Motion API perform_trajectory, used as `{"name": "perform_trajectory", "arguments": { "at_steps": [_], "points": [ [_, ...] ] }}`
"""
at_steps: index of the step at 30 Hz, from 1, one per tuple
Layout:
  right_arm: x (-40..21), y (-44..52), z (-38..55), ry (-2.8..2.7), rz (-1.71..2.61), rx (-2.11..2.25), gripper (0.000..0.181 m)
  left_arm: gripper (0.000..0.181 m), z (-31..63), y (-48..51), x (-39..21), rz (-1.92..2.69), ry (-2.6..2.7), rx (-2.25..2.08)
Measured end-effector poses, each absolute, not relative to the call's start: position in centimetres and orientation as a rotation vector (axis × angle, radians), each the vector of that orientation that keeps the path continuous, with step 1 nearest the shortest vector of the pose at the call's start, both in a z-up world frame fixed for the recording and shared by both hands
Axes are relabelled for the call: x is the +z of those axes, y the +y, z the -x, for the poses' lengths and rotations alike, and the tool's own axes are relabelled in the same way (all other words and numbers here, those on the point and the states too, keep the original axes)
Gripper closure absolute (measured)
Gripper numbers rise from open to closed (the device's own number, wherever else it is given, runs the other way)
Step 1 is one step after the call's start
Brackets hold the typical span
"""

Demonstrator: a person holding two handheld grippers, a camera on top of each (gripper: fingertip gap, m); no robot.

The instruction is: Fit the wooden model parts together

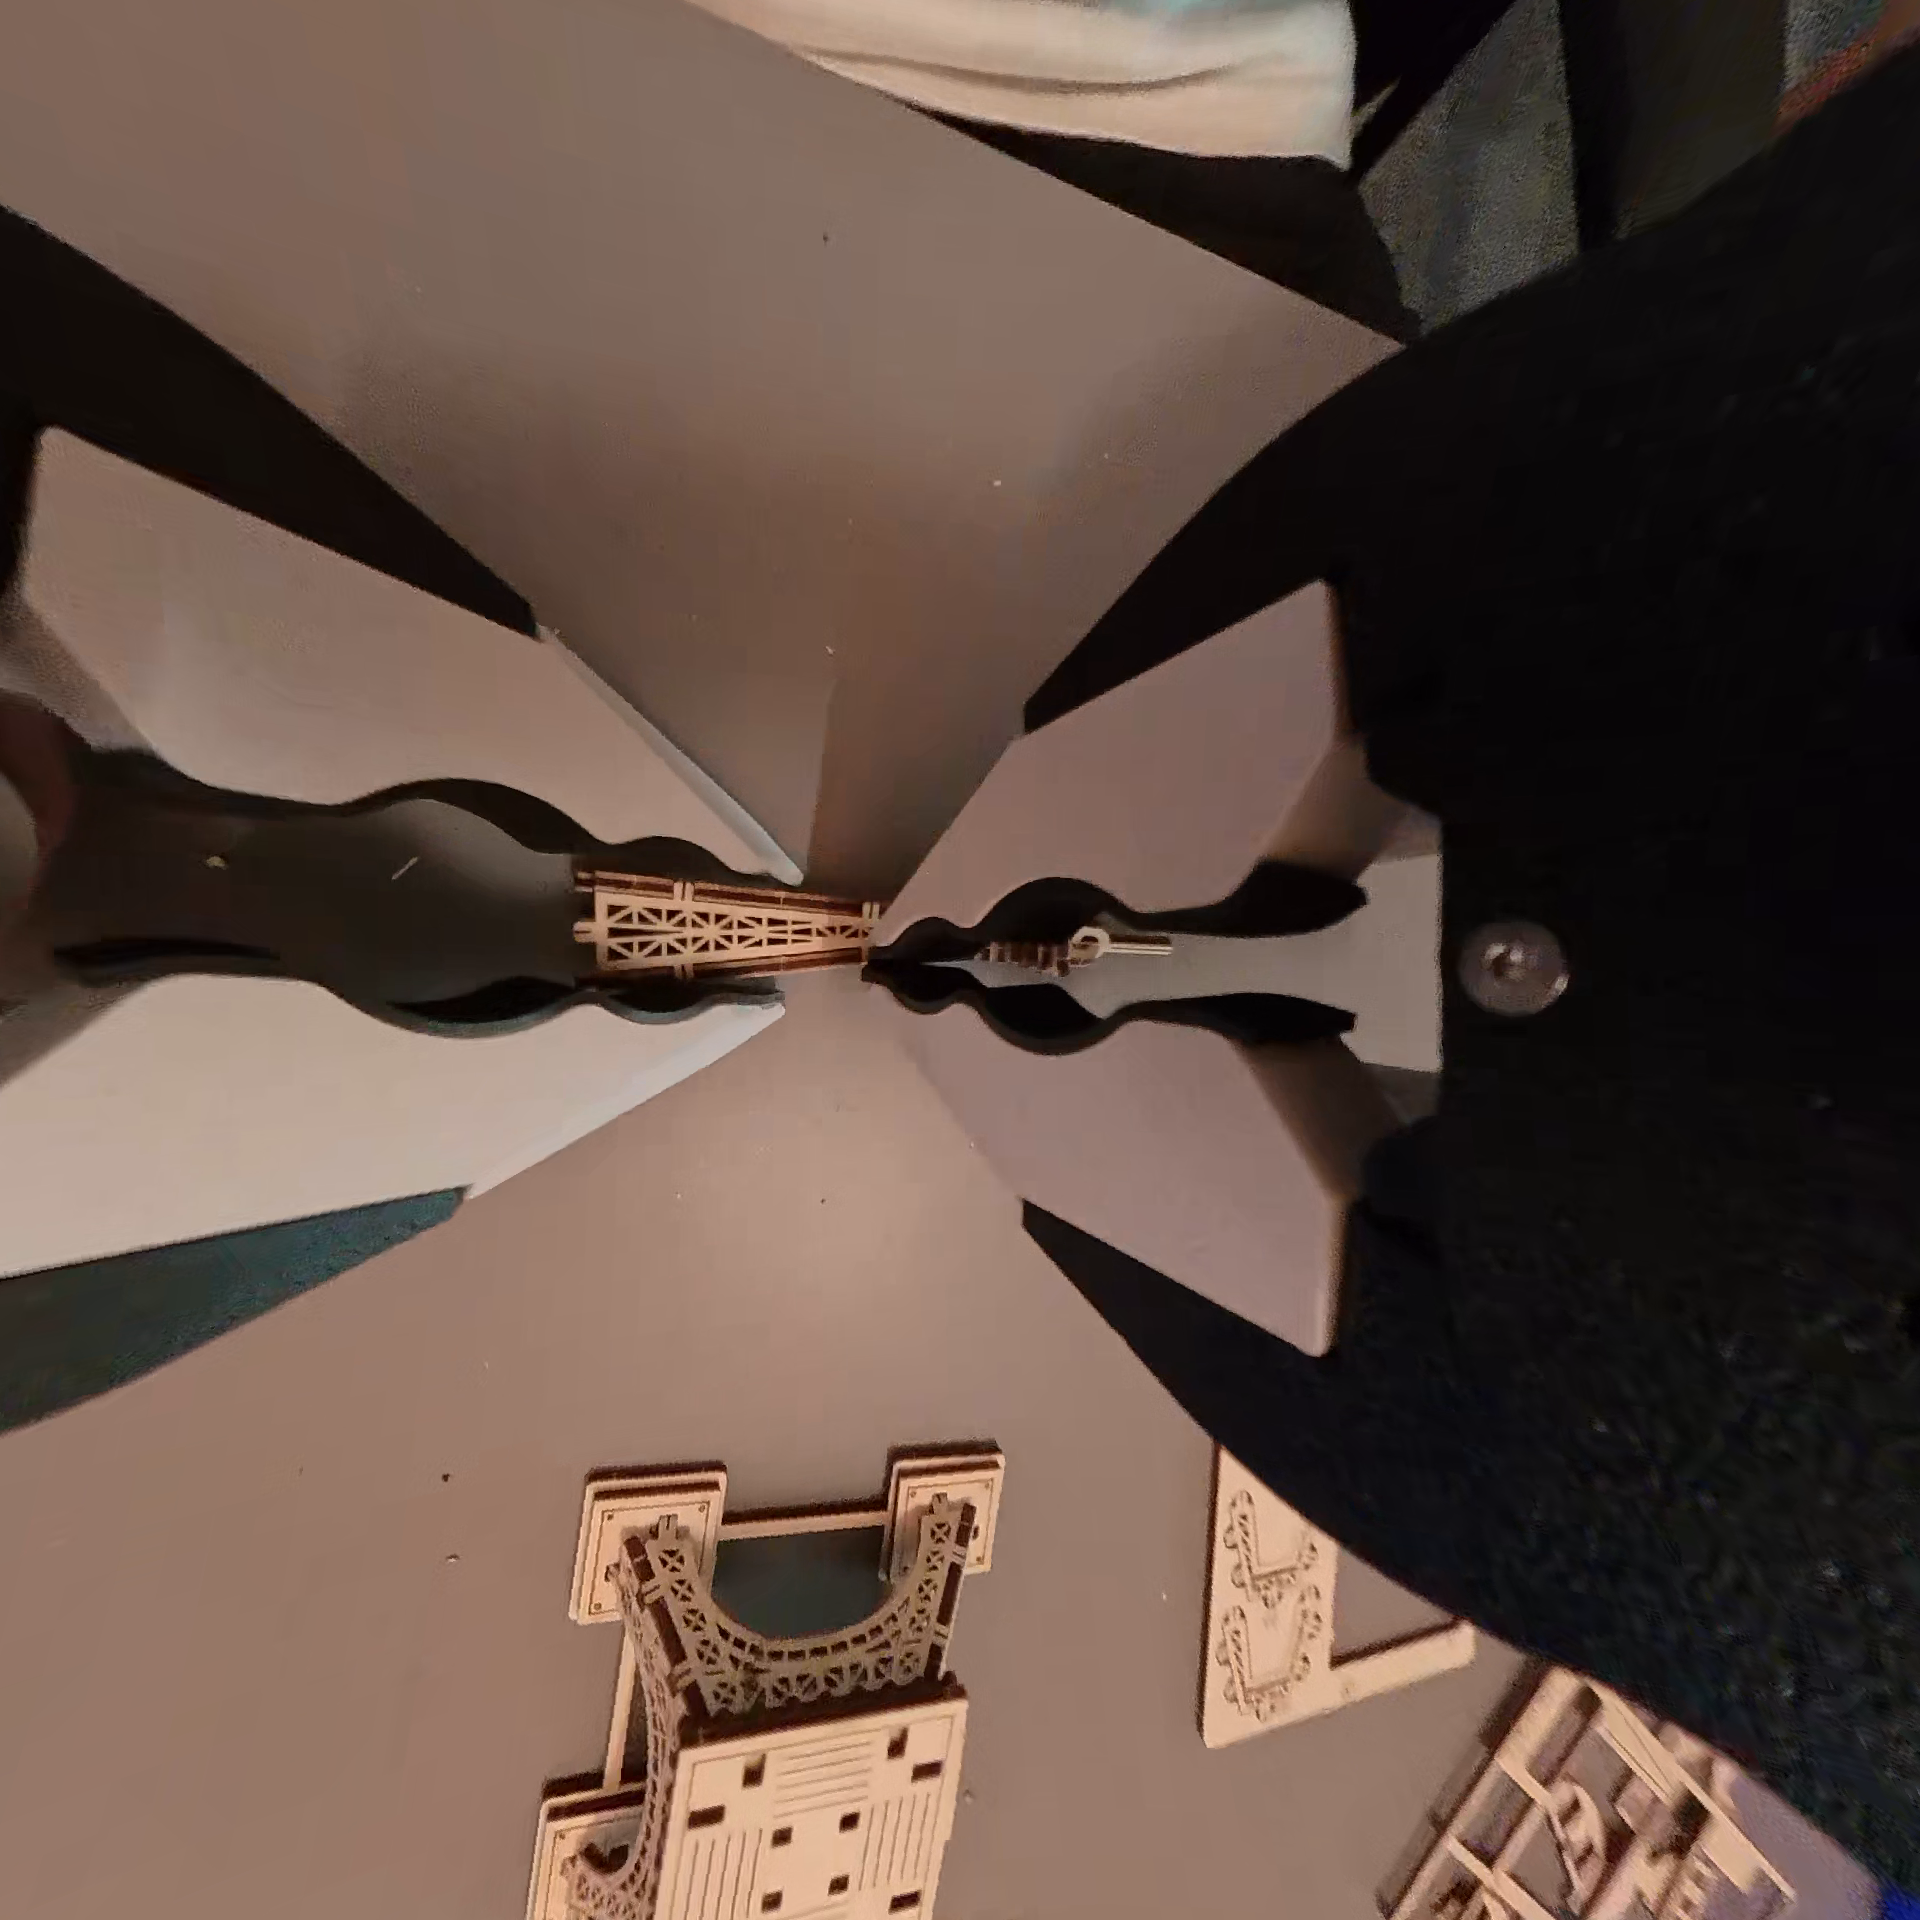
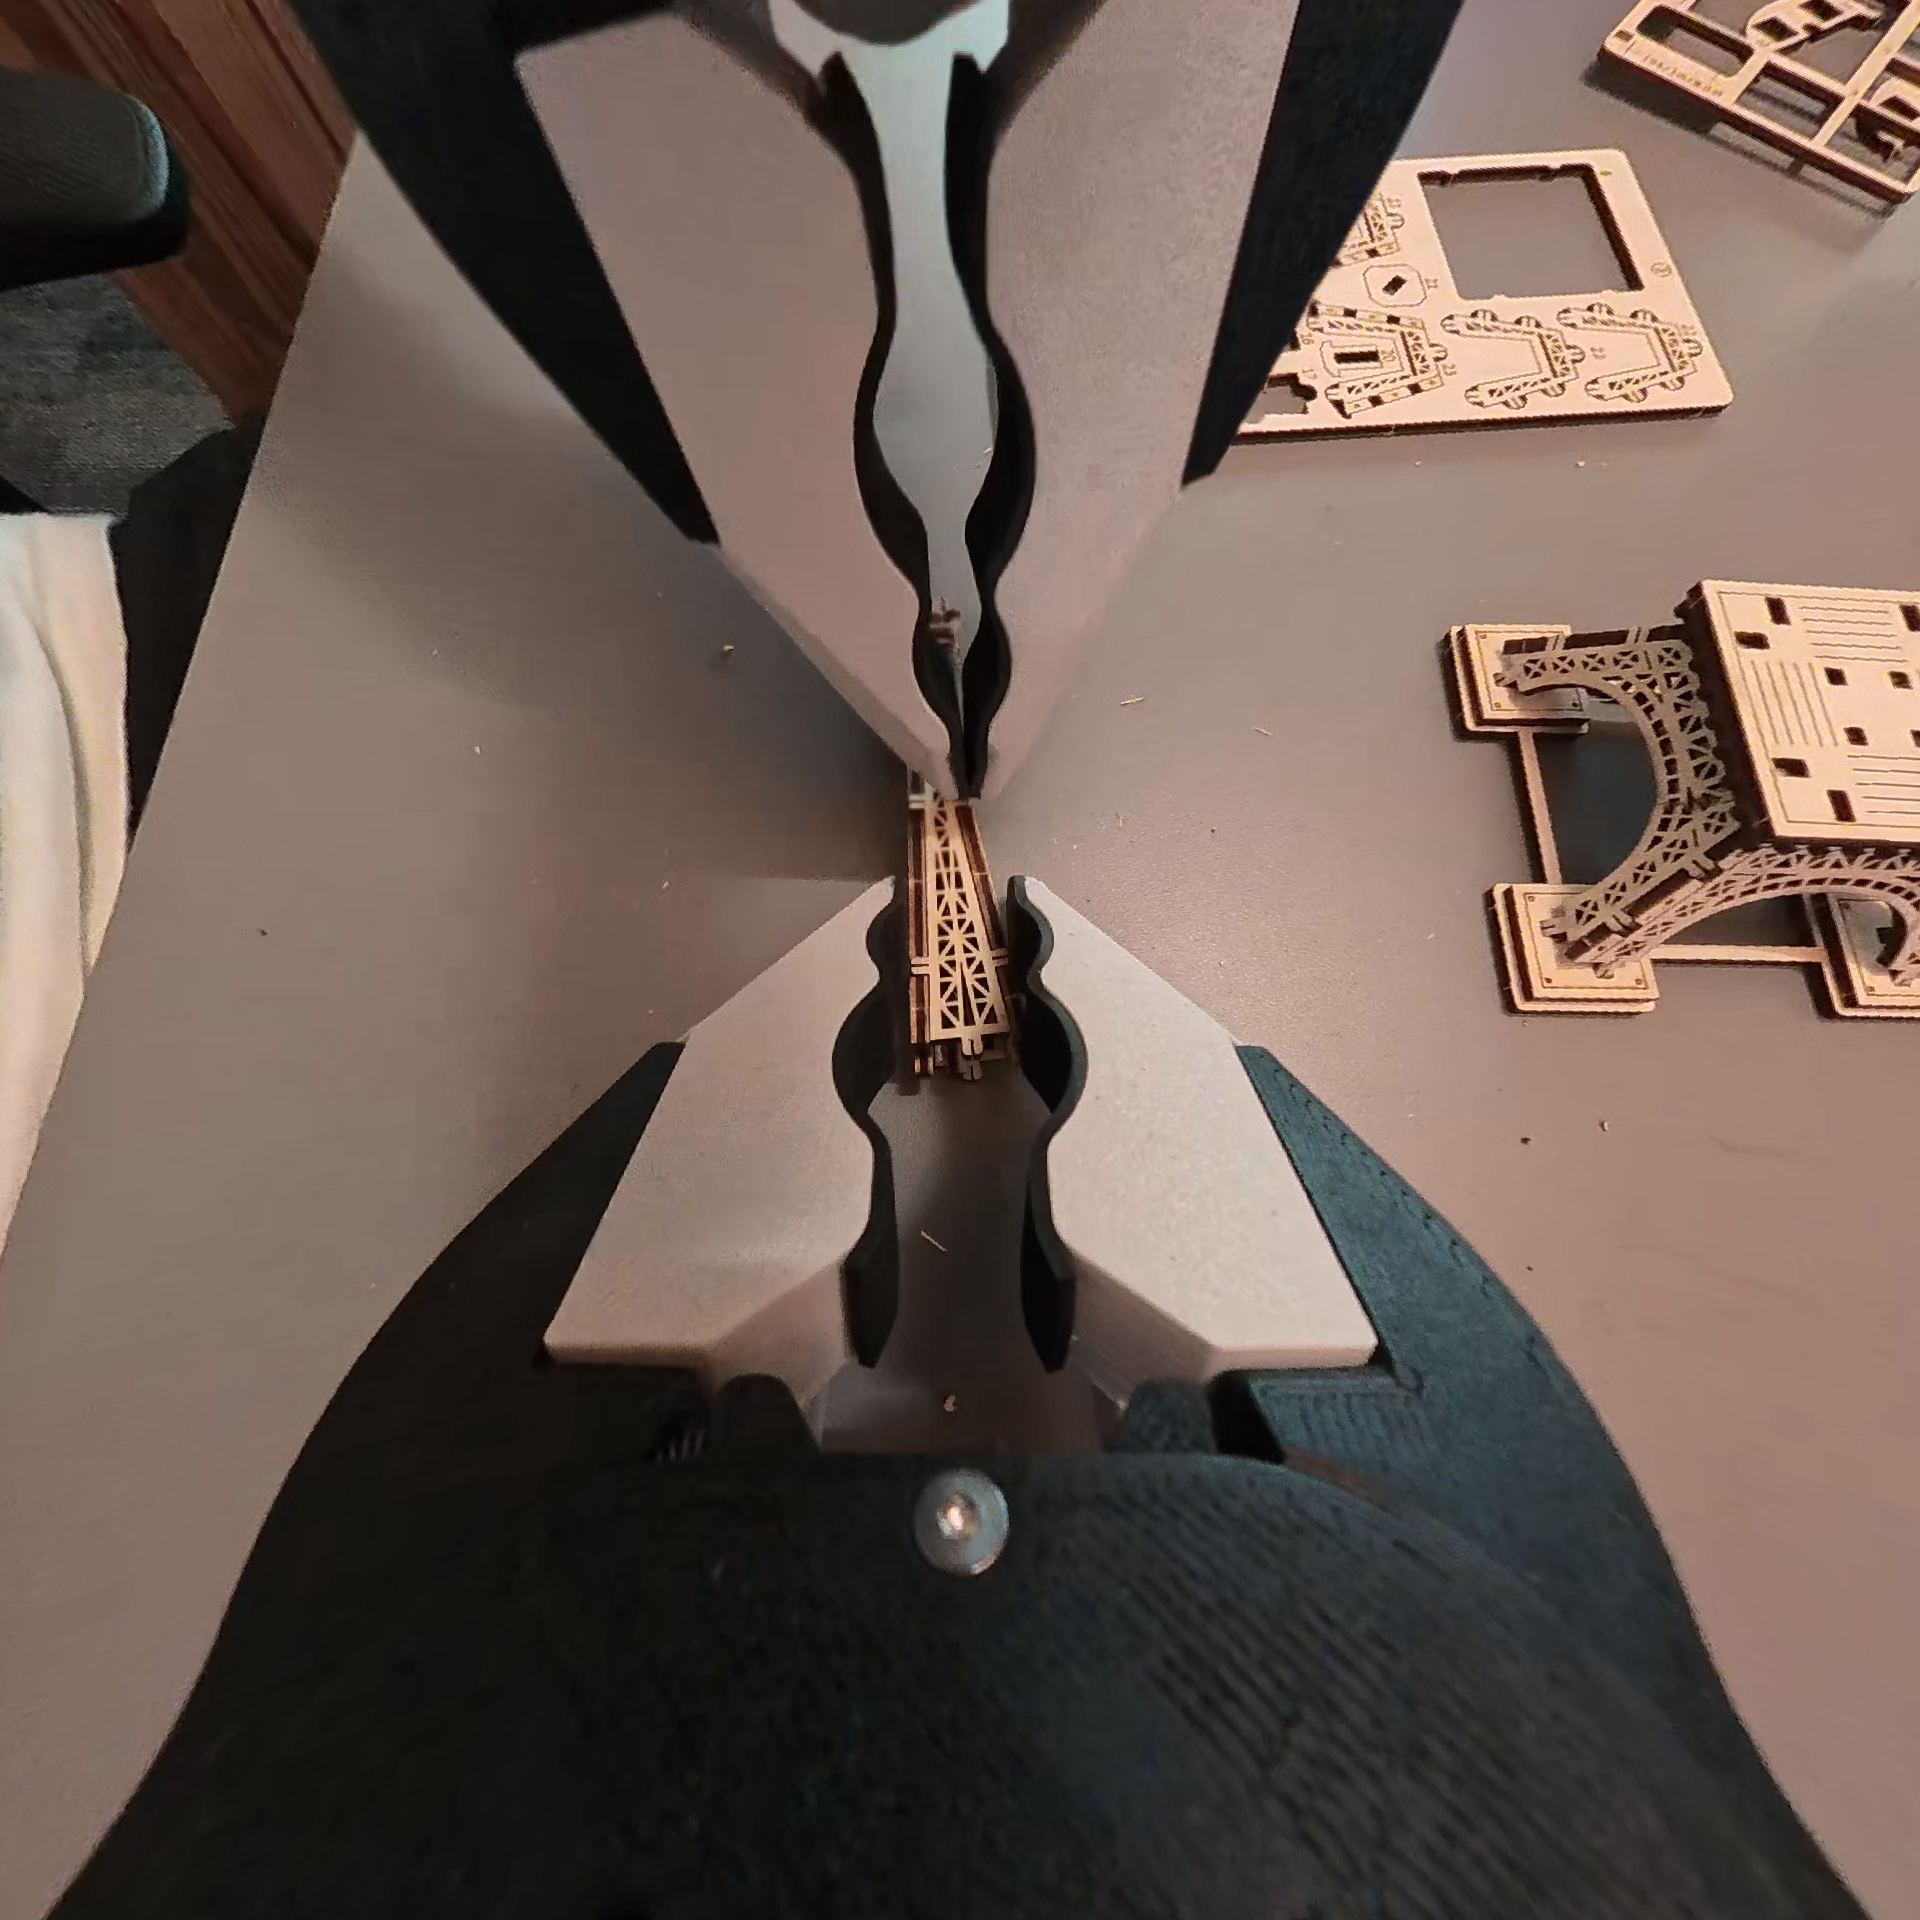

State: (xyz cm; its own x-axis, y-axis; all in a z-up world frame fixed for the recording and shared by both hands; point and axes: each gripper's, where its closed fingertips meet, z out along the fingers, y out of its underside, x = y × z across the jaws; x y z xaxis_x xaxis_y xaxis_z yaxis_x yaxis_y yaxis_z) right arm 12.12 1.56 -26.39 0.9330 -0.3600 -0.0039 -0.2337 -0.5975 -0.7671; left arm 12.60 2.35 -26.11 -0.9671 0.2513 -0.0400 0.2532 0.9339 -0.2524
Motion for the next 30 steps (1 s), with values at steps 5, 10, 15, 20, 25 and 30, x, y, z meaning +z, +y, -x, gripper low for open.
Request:
{"name": "perform_trajectory", "arguments": {
  "at_steps": [5,10,15,20,25,30],
  "points": [
    [-26.3,1.4,-11.8,0.397,2.240,-0.211,0.159,0.181,-12.6,2.2,-26.1,-0.384,3.093,-0.455],
    [-26.4,-1.3,-12.0,0.460,2.238,-0.280,0.133,0.181,-13.1,2.0,-25.5,-0.294,3.090,-0.668],
    [-25.6,-1.4,-11.9,0.476,2.178,-0.208,0.141,0.181,-12.6,0.5,-23.9,-0.337,3.077,-0.853],
    [-26.5,-1.1,-11.3,0.436,2.242,-0.185,0.154,0.181,-11.9,-0.8,-24.7,-0.441,3.106,-0.812],
    [-26.6,-1.2,-11.6,0.451,2.246,-0.189,0.161,0.181,-11.7,-1.1,-25.5,-0.442,3.125,-0.764],
    [-26.6,-1.1,-11.6,0.445,2.247,-0.188,0.161,0.181,-11.6,-1.1,-25.5,-0.435,3.102,-0.678]
  ]
}}
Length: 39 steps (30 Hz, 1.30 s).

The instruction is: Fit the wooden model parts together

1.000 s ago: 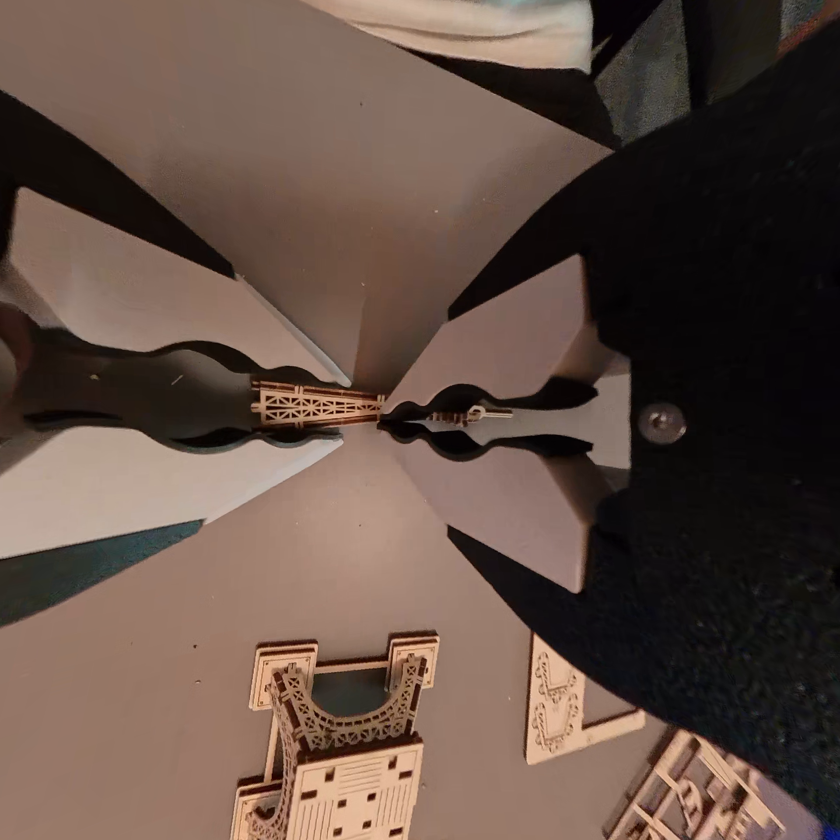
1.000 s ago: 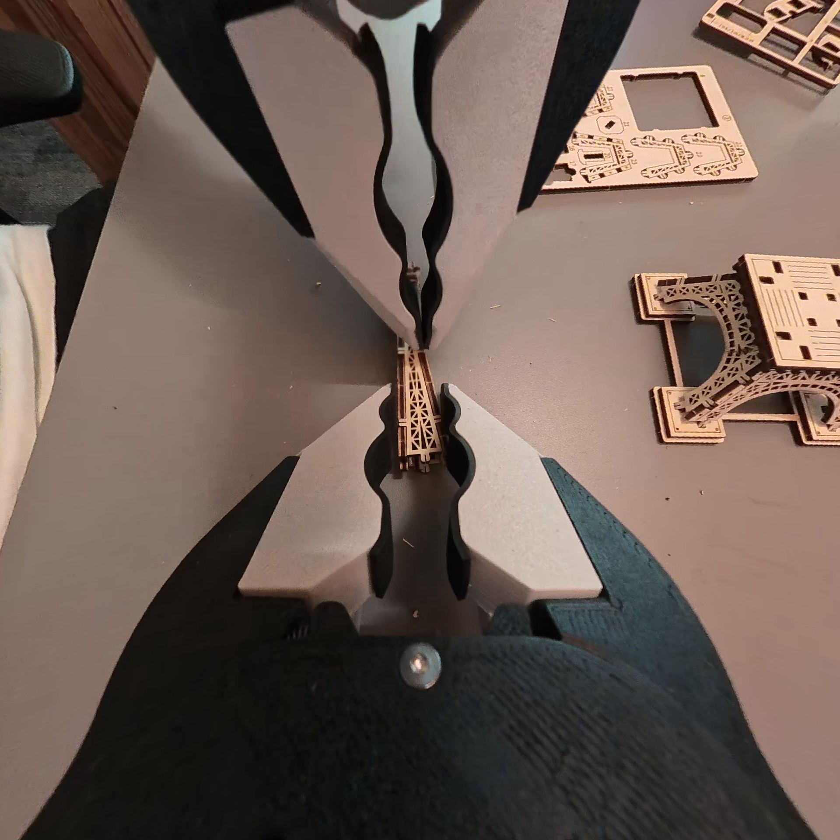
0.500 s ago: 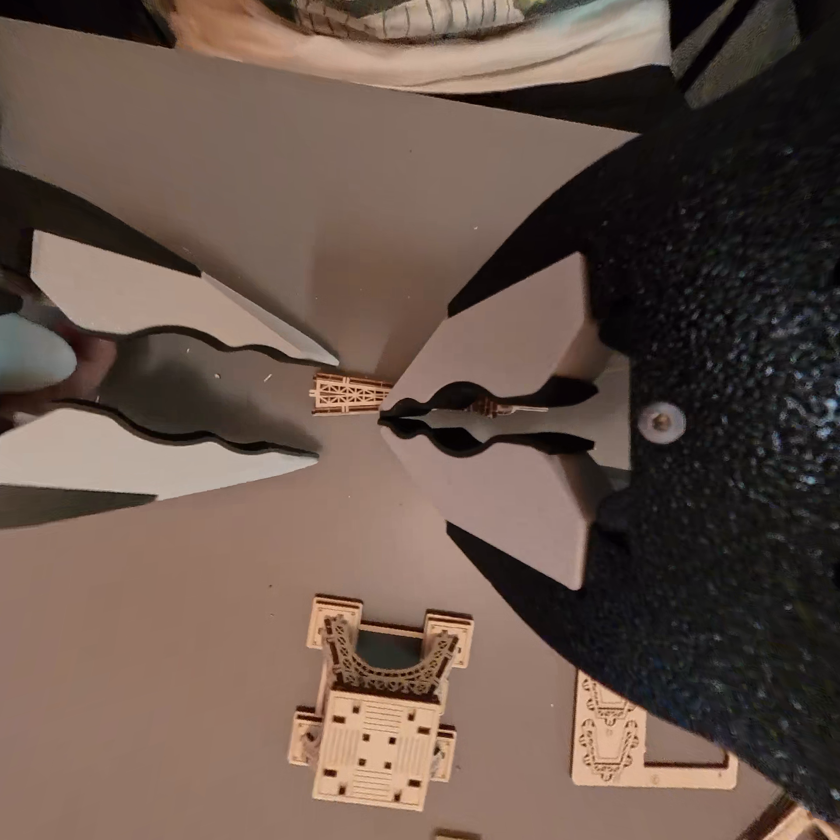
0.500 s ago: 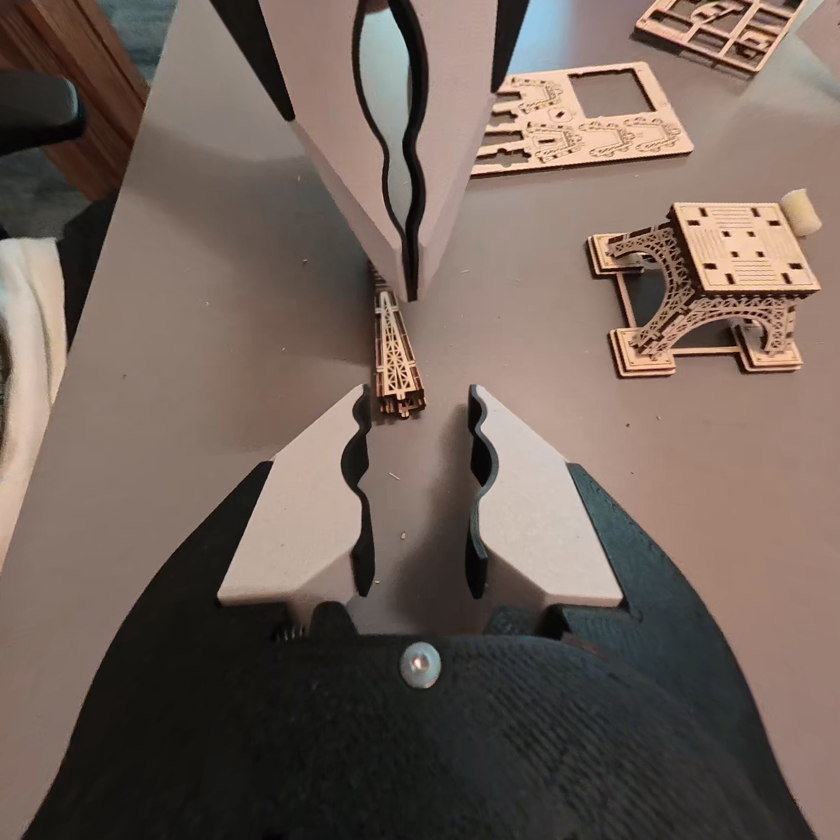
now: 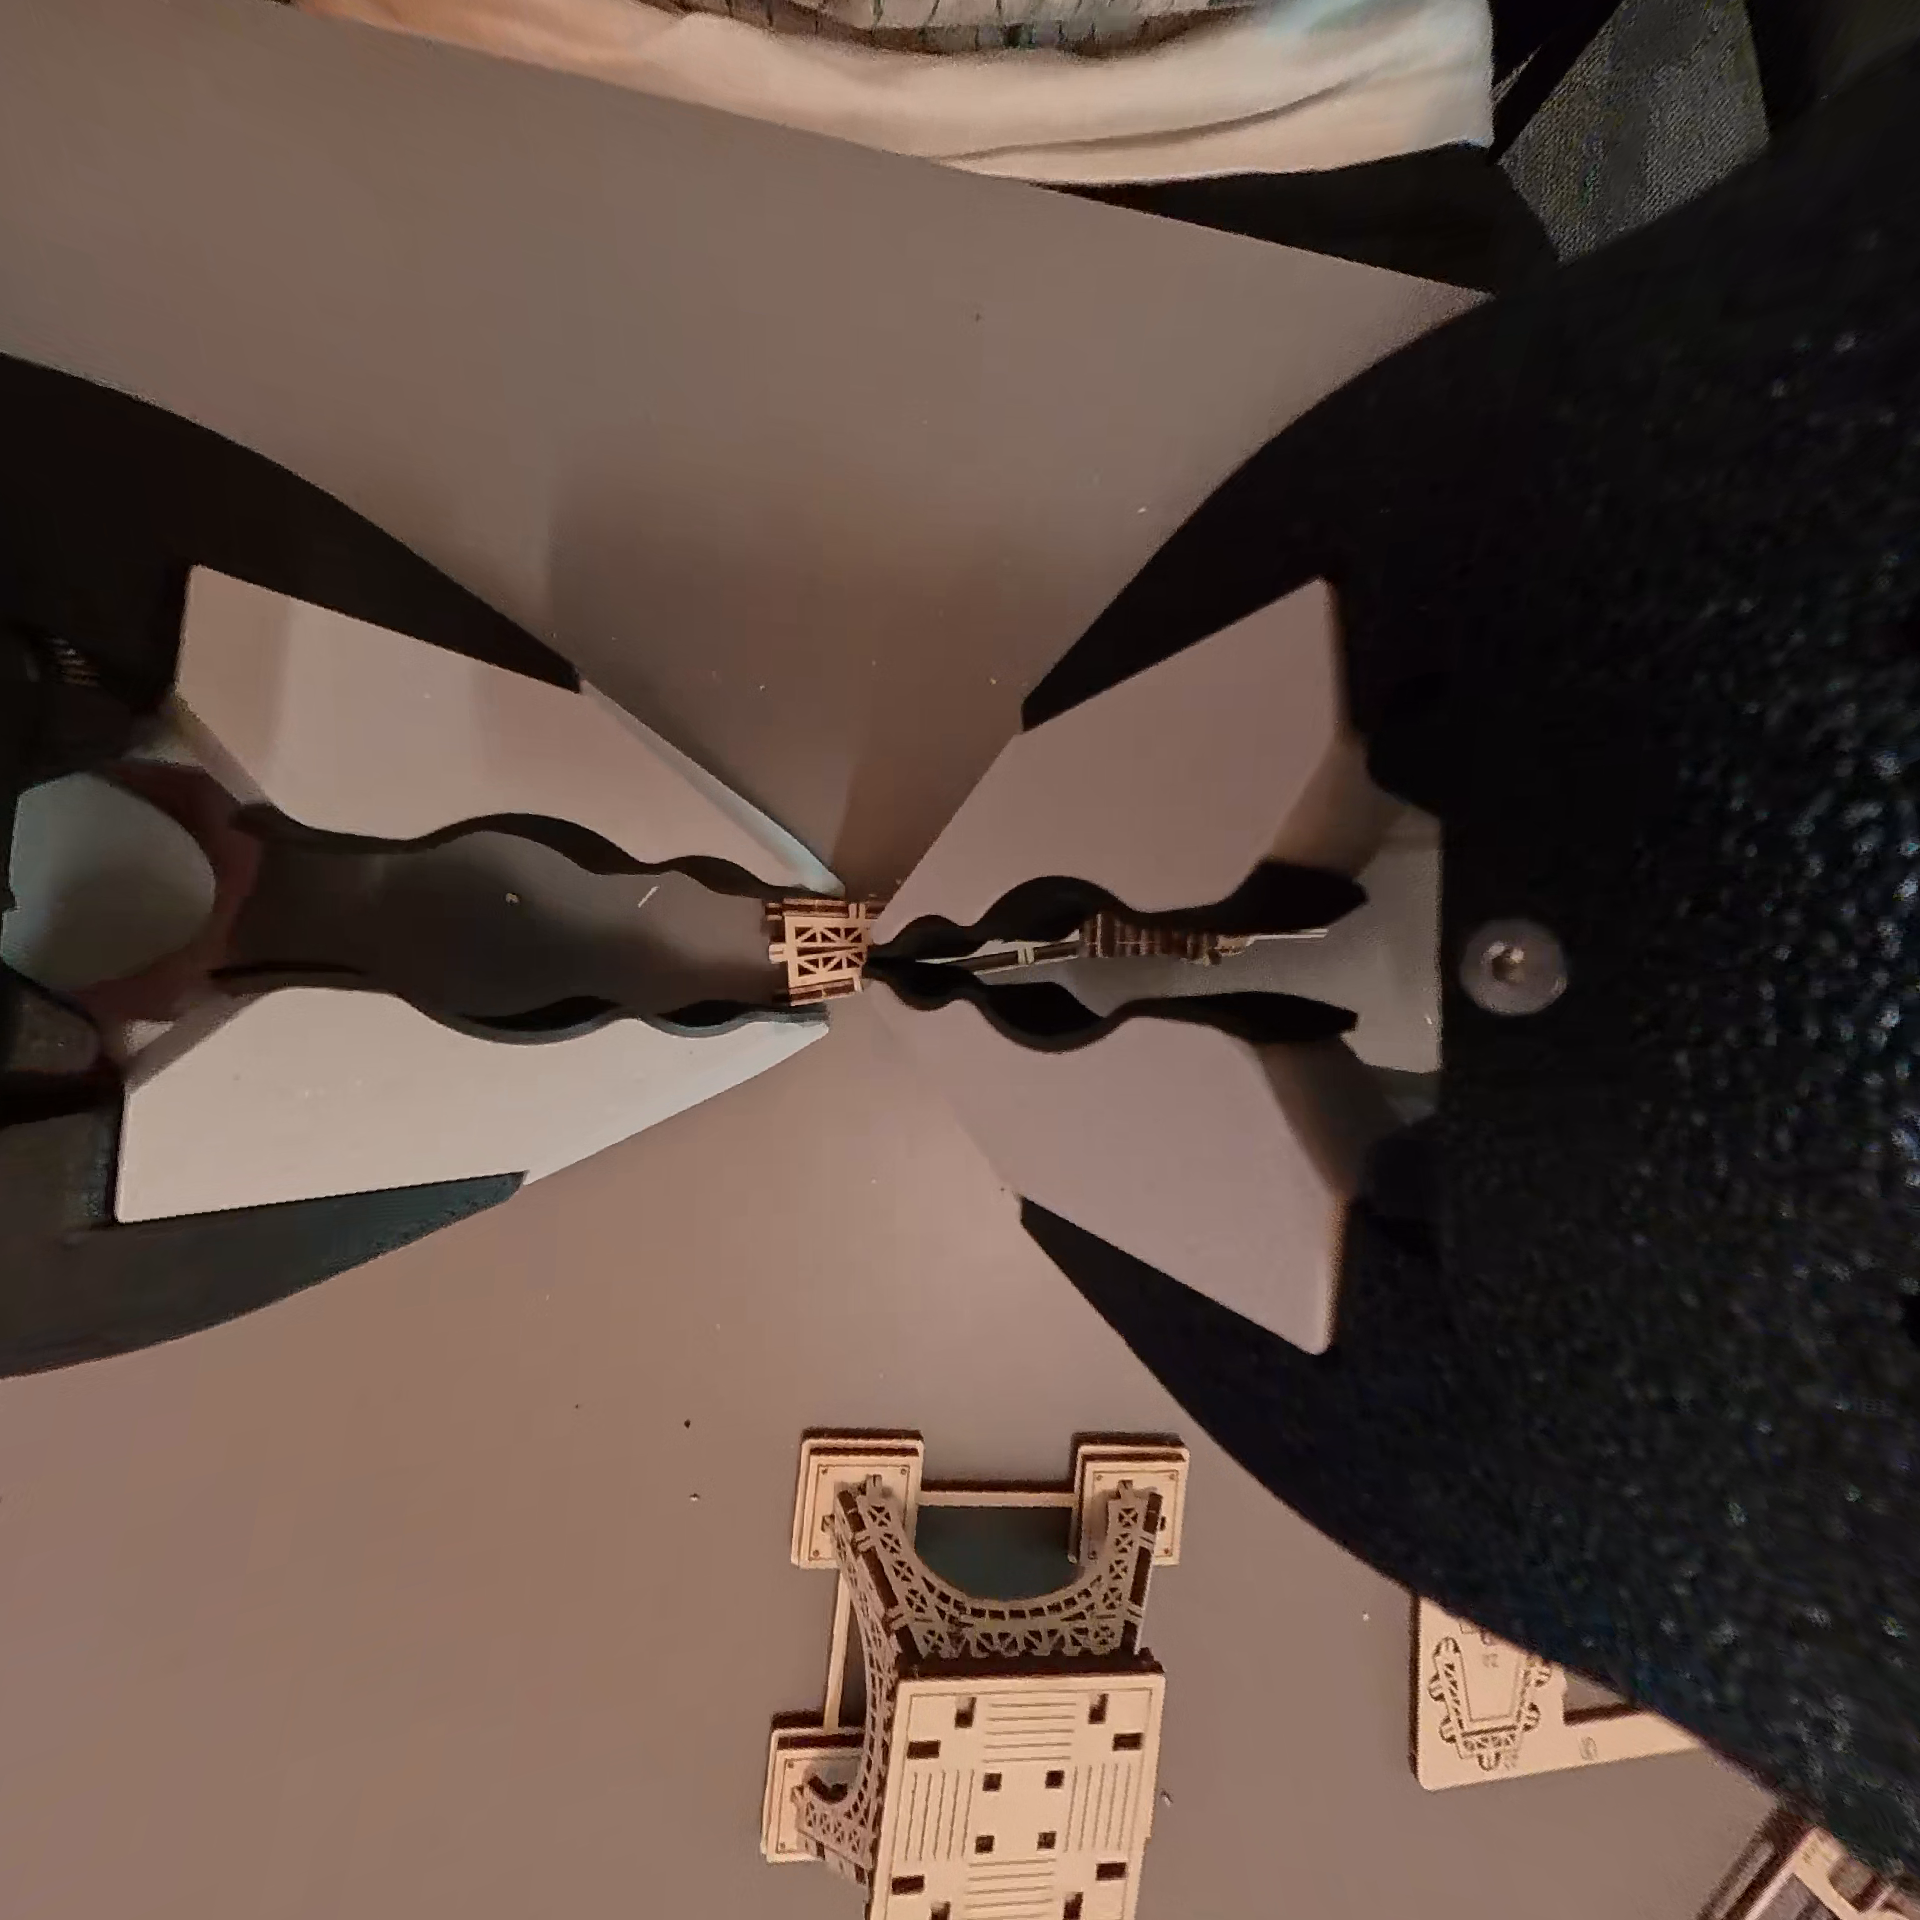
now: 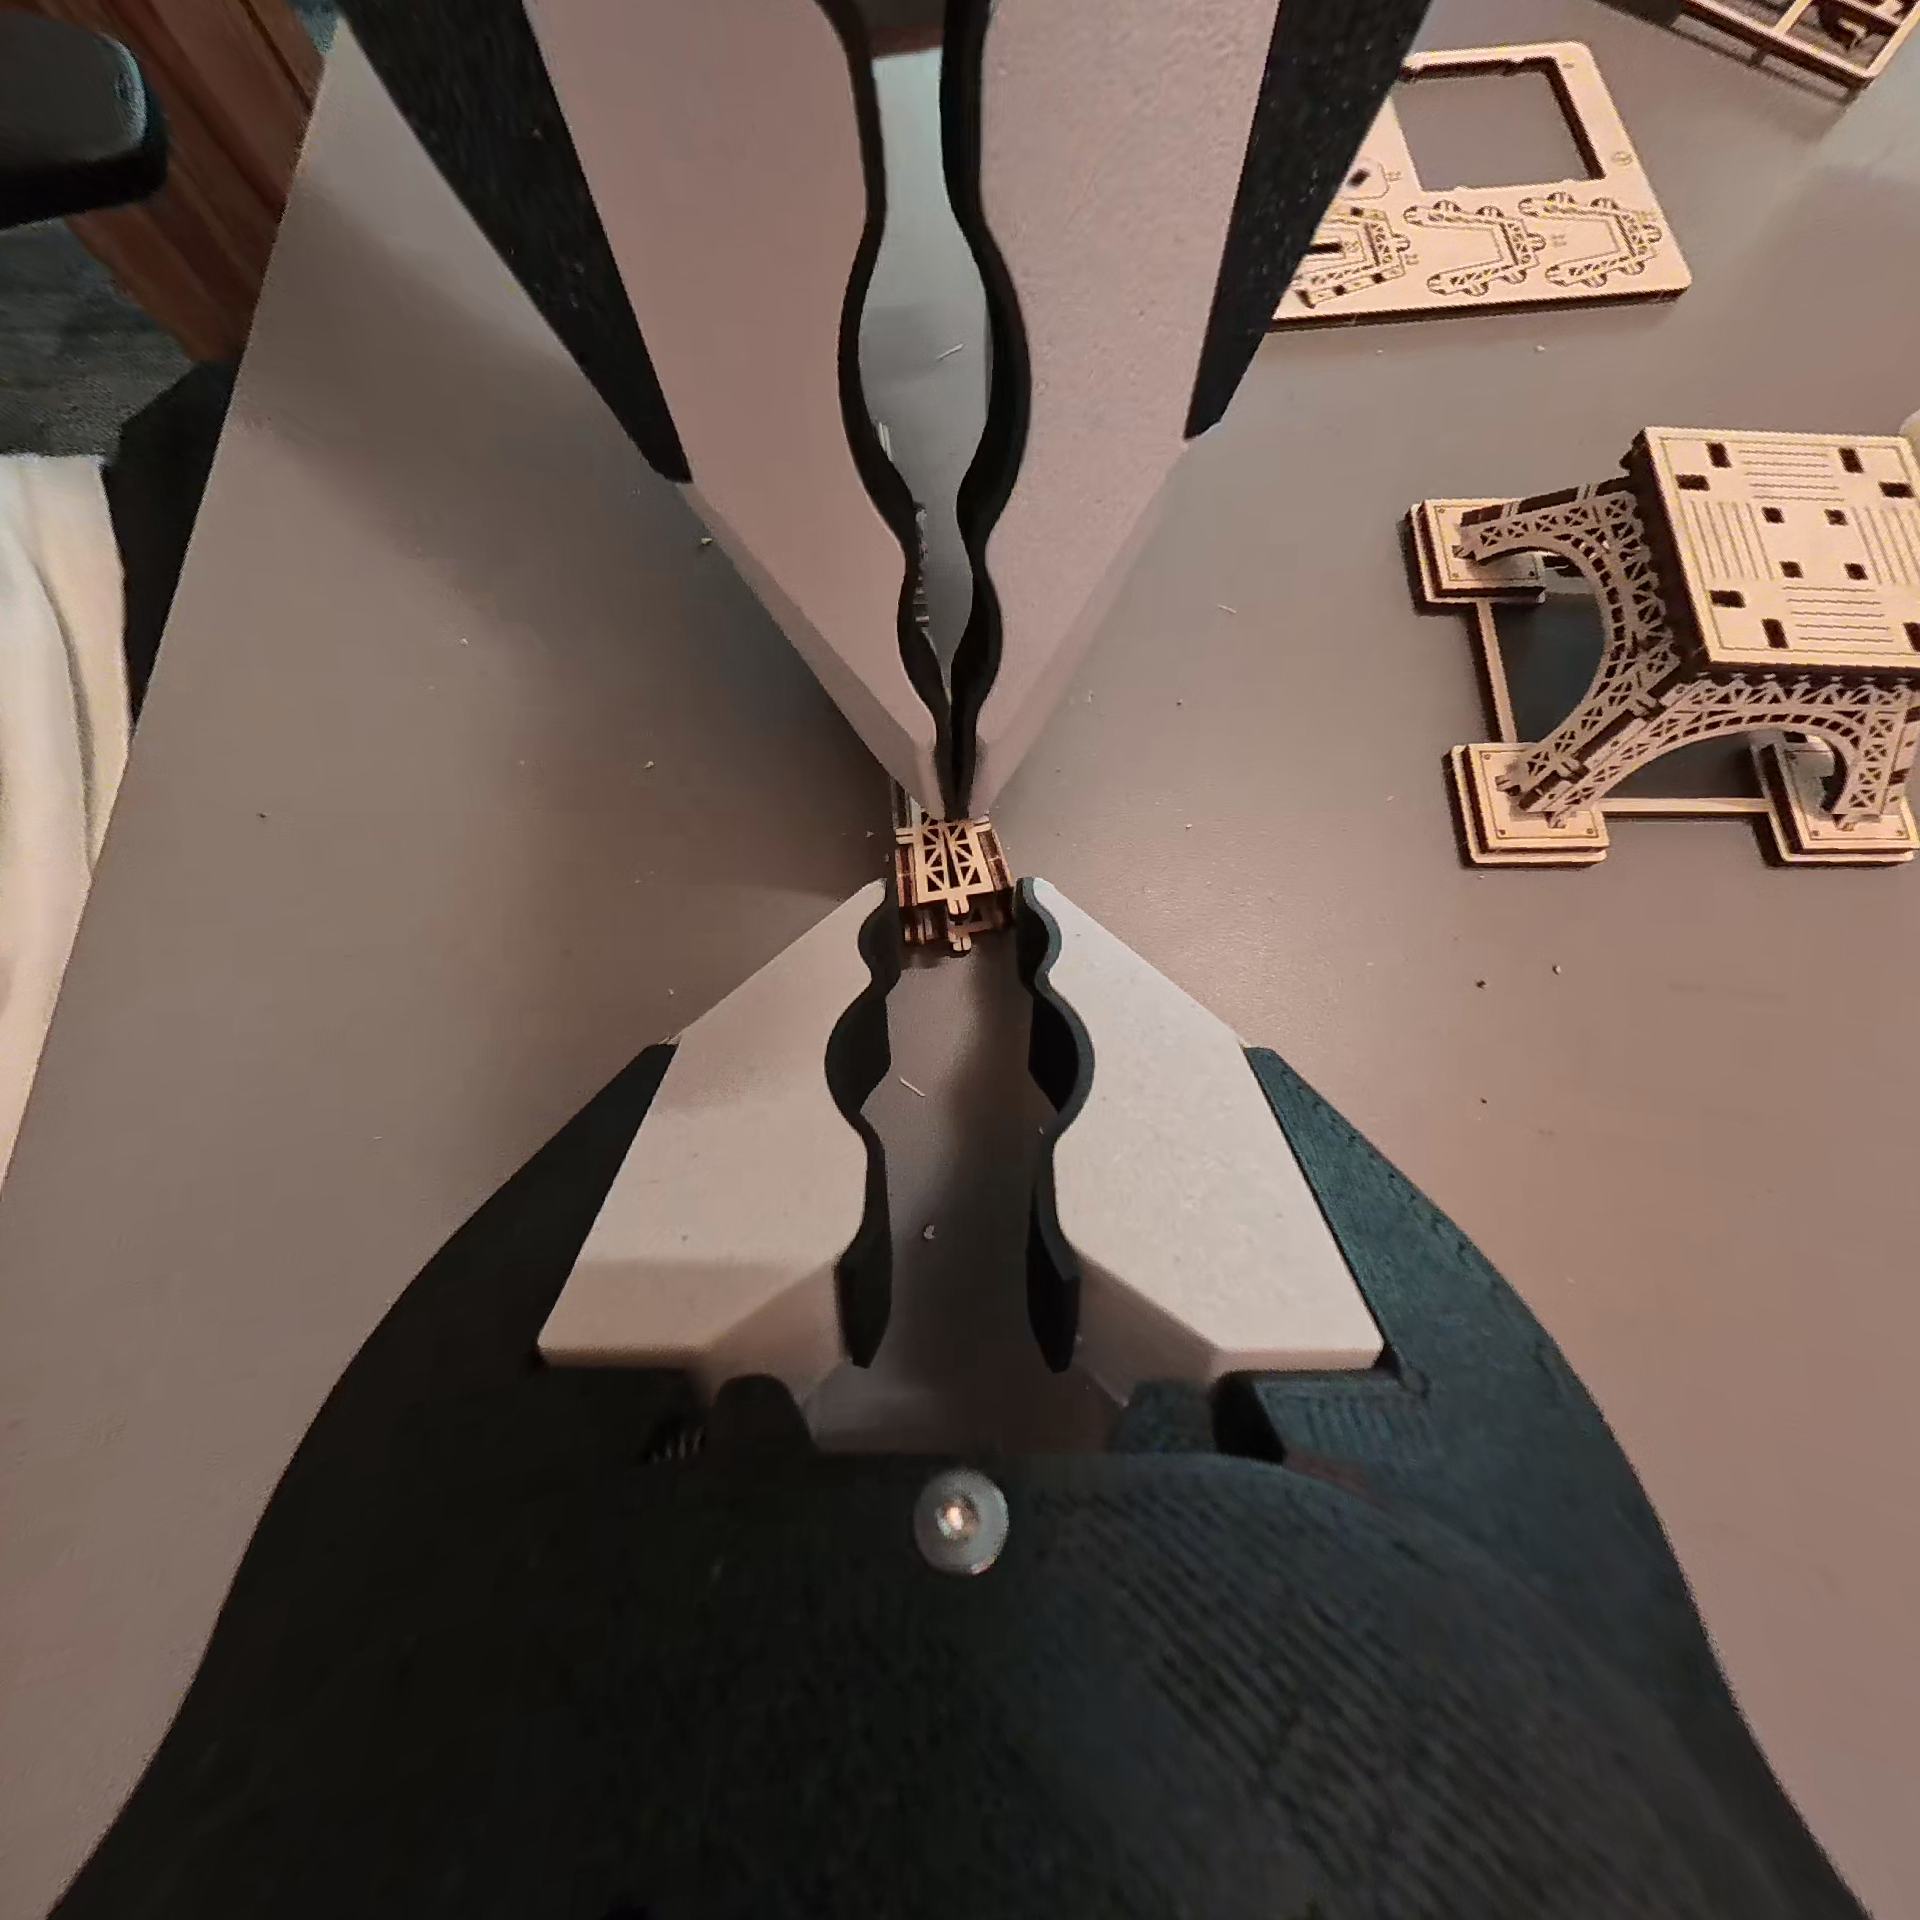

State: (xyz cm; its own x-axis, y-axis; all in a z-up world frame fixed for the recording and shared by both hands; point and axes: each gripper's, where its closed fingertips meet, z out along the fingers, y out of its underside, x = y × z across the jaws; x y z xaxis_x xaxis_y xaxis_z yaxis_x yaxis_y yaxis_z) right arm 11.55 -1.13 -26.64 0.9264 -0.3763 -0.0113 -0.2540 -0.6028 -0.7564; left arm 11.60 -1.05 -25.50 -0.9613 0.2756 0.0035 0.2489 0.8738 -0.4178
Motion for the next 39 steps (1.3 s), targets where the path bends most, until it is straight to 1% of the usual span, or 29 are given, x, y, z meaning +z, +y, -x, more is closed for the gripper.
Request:
{"name": "perform_trajectory", "arguments": {
  "at_steps": [3,6,18,22,23,25,26,27,29,32,34,37,38,39],
  "points": [
    [-26.6,-1.1,-11.6,0.448,2.245,-0.180,0.161,0.181,-11.7,-1.0,-25.4,0.426,-2.966,0.702],
    [-26.6,-1.1,-11.6,0.451,2.243,-0.173,0.161,0.181,-10.9,-1.4,-24.4,0.389,-2.888,0.843],
    [-26.6,-1.1,-11.5,0.450,2.244,-0.175,0.162,0.181,-11.0,-1.0,-25.5,0.461,-2.998,0.655],
    [-26.6,-1.1,-11.5,0.444,2.246,-0.182,0.161,0.181,-11.5,-0.8,-25.3,0.463,-3.032,0.729],
    [-26.6,-1.1,-11.4,0.434,2.248,-0.184,0.158,0.181,-12.4,-0.7,-24.8,0.425,-3.063,0.817],
    [-26.6,-1.2,-11.5,0.437,2.248,-0.215,0.143,0.181,-13.8,0.4,-23.3,0.246,-3.056,1.010],
    [-26.5,-1.3,-11.6,0.442,2.241,-0.228,0.138,0.181,-14.1,1.3,-22.9,0.149,-3.020,1.075],
    [-26.2,-1.3,-11.7,0.446,2.226,-0.234,0.137,0.181,-14.4,2.2,-22.7,0.083,-2.989,1.131],
    [-25.5,-0.9,-11.9,0.462,2.177,-0.230,0.138,0.181,-14.8,4.0,-22.8,0.004,-2.970,1.215],
    [-24.7,0.4,-12.1,0.473,2.131,-0.212,0.144,0.177,-14.7,6.0,-24.6,-0.098,-2.954,1.177],
    [-25.3,1.1,-12.2,0.470,2.173,-0.204,0.143,0.176,-14.7,6.4,-25.8,-0.118,-2.956,1.151],
    [-26.5,1.8,-12.4,0.461,2.250,-0.194,0.146,0.175,-14.7,6.1,-25.9,-0.146,-2.902,1.201],
    [-26.7,2.0,-12.5,0.454,2.267,-0.200,0.149,0.173,-14.7,6.2,-25.9,-0.157,-2.893,1.203],
    [-26.6,2.2,-12.6,0.444,2.268,-0.209,0.158,0.172,-14.8,6.3,-26.0,-0.155,-2.897,1.199]
  ]
}}
